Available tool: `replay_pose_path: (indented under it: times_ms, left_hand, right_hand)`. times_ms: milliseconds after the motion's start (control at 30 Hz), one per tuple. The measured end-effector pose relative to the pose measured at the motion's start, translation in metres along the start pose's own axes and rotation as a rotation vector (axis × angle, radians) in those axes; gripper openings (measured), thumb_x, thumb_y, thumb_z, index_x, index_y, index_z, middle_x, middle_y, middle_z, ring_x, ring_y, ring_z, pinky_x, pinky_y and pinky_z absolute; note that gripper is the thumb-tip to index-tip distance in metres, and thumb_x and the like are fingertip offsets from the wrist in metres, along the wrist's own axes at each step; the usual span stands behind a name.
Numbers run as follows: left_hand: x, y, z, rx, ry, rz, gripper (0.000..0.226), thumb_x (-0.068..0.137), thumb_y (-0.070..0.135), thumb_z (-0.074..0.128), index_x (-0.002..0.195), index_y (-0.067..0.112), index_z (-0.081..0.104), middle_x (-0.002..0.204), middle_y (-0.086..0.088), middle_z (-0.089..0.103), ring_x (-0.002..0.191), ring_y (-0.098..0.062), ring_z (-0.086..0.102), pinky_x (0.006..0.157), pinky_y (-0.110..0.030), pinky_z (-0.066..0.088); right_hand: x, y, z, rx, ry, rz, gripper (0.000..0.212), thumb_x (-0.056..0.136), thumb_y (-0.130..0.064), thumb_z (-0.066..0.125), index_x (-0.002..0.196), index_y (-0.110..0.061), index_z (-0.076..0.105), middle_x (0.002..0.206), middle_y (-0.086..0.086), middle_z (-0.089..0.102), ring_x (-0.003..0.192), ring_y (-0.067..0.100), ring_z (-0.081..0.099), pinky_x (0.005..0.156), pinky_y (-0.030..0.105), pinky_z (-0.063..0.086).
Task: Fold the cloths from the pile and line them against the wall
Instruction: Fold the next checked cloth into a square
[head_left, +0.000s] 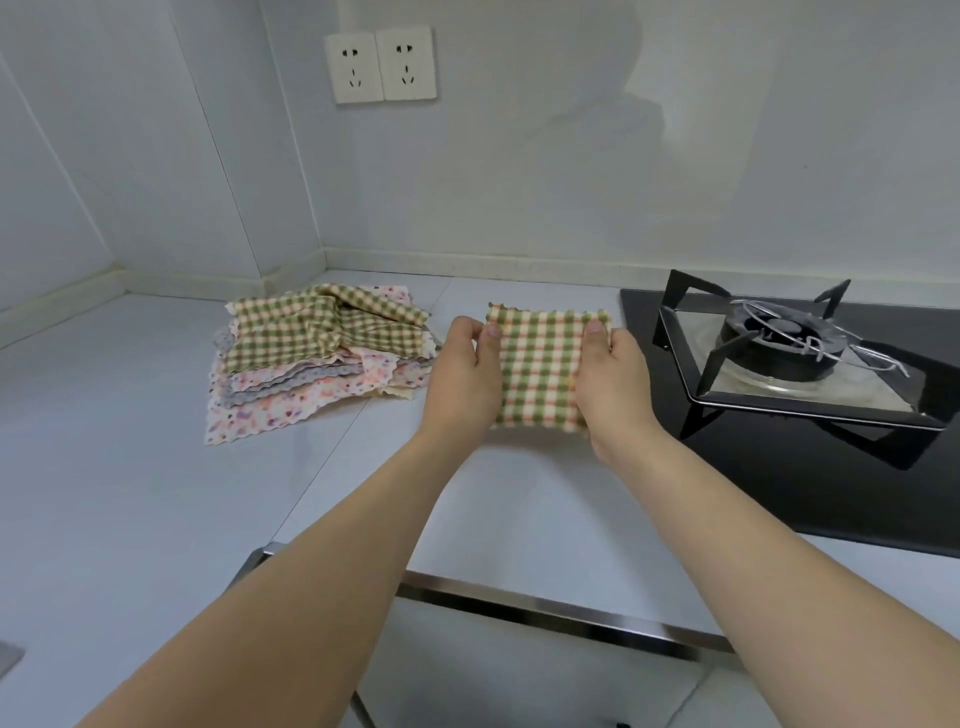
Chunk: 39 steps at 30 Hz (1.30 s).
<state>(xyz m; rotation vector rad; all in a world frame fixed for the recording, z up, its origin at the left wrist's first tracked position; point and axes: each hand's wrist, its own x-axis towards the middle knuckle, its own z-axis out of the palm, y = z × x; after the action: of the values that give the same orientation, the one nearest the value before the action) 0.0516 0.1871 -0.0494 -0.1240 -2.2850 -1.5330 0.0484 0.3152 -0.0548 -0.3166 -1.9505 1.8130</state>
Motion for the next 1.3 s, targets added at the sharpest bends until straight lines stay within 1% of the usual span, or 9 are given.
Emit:
replay_pose_path:
  times_ms: [167, 433, 567, 633, 733, 900, 1100, 1200, 1300]
  left_hand:
    - [0.053, -0.005, 0.025, -0.035, -0.031, -0.066, 0.029, 0.104, 0.034, 0.035, 0.095, 0.009, 0.048, 0.068, 0.003, 0.043, 0.058, -0.008, 0.038, 0.049, -0.015, 0.033]
    - [0.093, 0.124, -0.003, -0.152, -0.21, -0.212, 0.025, 0.104, 0.032, 0.037, 0.101, 0.012, 0.051, 0.078, 0.004, 0.051, 0.065, -0.007, 0.047, 0.047, -0.007, 0.035]
    - [0.101, 0.185, -0.002, -0.158, -0.265, -0.227, 0.024, 0.104, 0.031, 0.037, 0.101, 0.012, 0.052, 0.083, 0.004, 0.055, 0.069, -0.004, 0.05, 0.053, -0.004, 0.038]
    - [0.103, 0.208, 0.01, -0.183, -0.289, -0.245, 0.023, 0.104, 0.032, 0.037, 0.099, 0.015, 0.052, 0.091, -0.001, 0.06, 0.074, -0.008, 0.054, 0.059, -0.011, 0.043]
    - [0.101, 0.235, 0.036, -0.18, -0.323, -0.232, 0.022, 0.104, 0.033, 0.038, 0.094, 0.019, 0.052, 0.088, -0.001, 0.06, 0.074, -0.011, 0.054, 0.061, -0.021, 0.044]
    - [0.075, 0.282, 0.101, -0.203, -0.373, -0.188, 0.021, 0.103, 0.032, 0.038, 0.094, 0.02, 0.052, 0.081, 0.003, 0.058, 0.07, -0.009, 0.053, 0.06, -0.018, 0.044]
    - [0.037, 0.336, 0.199, -0.209, -0.433, -0.206, 0.022, 0.102, 0.036, 0.041, 0.092, 0.02, 0.051, 0.077, -0.008, 0.056, 0.067, -0.017, 0.051, 0.059, -0.029, 0.043]
    - [0.022, 0.359, 0.243, -0.177, -0.44, -0.219, 0.022, 0.102, 0.037, 0.04, 0.093, 0.021, 0.05, 0.078, -0.008, 0.057, 0.066, -0.017, 0.051, 0.054, -0.022, 0.042]
    - [0.018, 0.376, 0.284, -0.148, -0.462, -0.219, 0.025, 0.102, 0.038, 0.039, 0.096, 0.017, 0.05, 0.074, -0.007, 0.051, 0.062, -0.016, 0.045, 0.045, -0.02, 0.035]
  right_hand:
    - [0.048, -0.015, 0.014, -0.089, 0.025, 0.062, 0.032, 0.101, -0.038, 0.038, 0.079, -0.017, 0.046, 0.077, 0.0, 0.056, 0.071, 0.017, 0.054, 0.07, 0.039, 0.049]
    - [0.06, -0.159, -0.023, -0.102, 0.061, 0.143, 0.031, 0.1, -0.038, 0.041, 0.093, -0.012, 0.057, 0.093, 0.005, 0.066, 0.086, 0.02, 0.063, 0.079, 0.038, 0.051]
    - [0.065, -0.211, -0.05, -0.07, 0.115, 0.15, 0.033, 0.101, -0.035, 0.041, 0.094, -0.006, 0.055, 0.082, 0.001, 0.06, 0.073, 0.013, 0.055, 0.069, 0.031, 0.047]
    - [0.071, -0.228, -0.068, -0.053, 0.154, 0.156, 0.033, 0.101, -0.034, 0.041, 0.091, -0.005, 0.053, 0.075, -0.003, 0.055, 0.067, 0.01, 0.051, 0.063, 0.026, 0.044]
    - [0.082, -0.24, -0.103, -0.048, 0.186, 0.169, 0.032, 0.102, -0.033, 0.04, 0.092, -0.006, 0.054, 0.076, -0.003, 0.057, 0.066, 0.008, 0.053, 0.057, 0.017, 0.044]
    - [0.1, -0.242, -0.189, -0.045, 0.198, 0.182, 0.034, 0.102, -0.036, 0.039, 0.097, -0.007, 0.056, 0.086, 0.005, 0.063, 0.075, 0.016, 0.058, 0.071, 0.034, 0.05]
    - [0.128, -0.238, -0.308, -0.051, 0.198, 0.216, 0.029, 0.103, -0.036, 0.037, 0.097, -0.015, 0.056, 0.089, -0.003, 0.064, 0.074, 0.009, 0.06, 0.064, 0.023, 0.047]
    - [0.149, -0.232, -0.358, -0.06, 0.201, 0.266, 0.025, 0.102, -0.038, 0.038, 0.097, -0.02, 0.054, 0.095, -0.001, 0.065, 0.082, 0.013, 0.063, 0.073, 0.031, 0.053]
    - [0.174, -0.222, -0.397, -0.056, 0.211, 0.294, 0.027, 0.102, -0.037, 0.039, 0.102, -0.014, 0.054, 0.095, -0.001, 0.064, 0.08, 0.011, 0.062, 0.066, 0.027, 0.049]
